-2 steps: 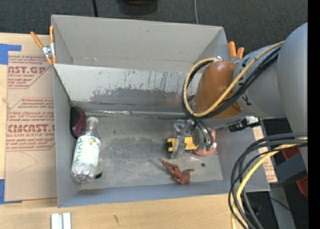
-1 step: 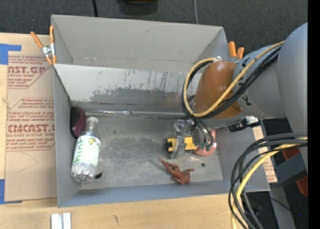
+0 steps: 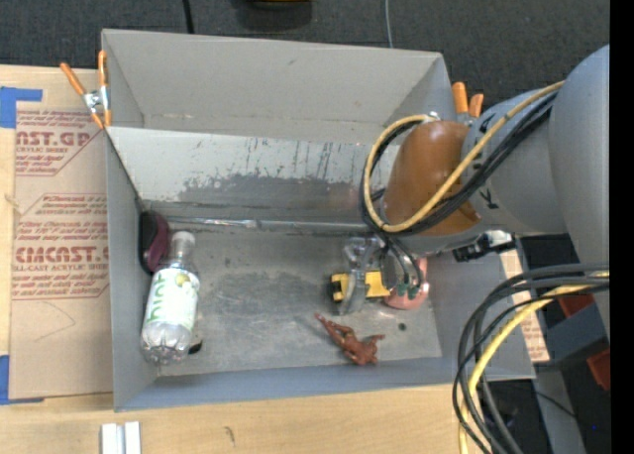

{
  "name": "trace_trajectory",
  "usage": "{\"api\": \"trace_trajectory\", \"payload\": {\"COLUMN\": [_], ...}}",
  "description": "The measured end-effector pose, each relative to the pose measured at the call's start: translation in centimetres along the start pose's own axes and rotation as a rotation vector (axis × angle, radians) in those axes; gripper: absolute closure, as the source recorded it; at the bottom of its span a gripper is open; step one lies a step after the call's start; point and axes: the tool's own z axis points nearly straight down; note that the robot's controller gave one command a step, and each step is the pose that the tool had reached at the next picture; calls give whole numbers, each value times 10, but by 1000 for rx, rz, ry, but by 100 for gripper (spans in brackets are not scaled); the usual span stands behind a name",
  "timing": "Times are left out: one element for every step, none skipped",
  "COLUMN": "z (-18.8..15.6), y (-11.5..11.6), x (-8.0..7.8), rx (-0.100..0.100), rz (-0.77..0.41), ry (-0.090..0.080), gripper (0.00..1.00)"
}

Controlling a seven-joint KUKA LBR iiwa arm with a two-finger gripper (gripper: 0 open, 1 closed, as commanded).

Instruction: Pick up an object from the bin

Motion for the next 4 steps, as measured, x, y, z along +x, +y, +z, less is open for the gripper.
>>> {"api": "trace_trajectory", "payload": {"z": [0, 0, 0, 0], "y": [0, 0, 0, -1], "x": [0, 0, 0, -1], "rx": [0, 0, 0, -4], "rz": [0, 0, 0, -257], "ry": [0, 0, 0, -4], "gripper": [100, 100, 100, 100]}}
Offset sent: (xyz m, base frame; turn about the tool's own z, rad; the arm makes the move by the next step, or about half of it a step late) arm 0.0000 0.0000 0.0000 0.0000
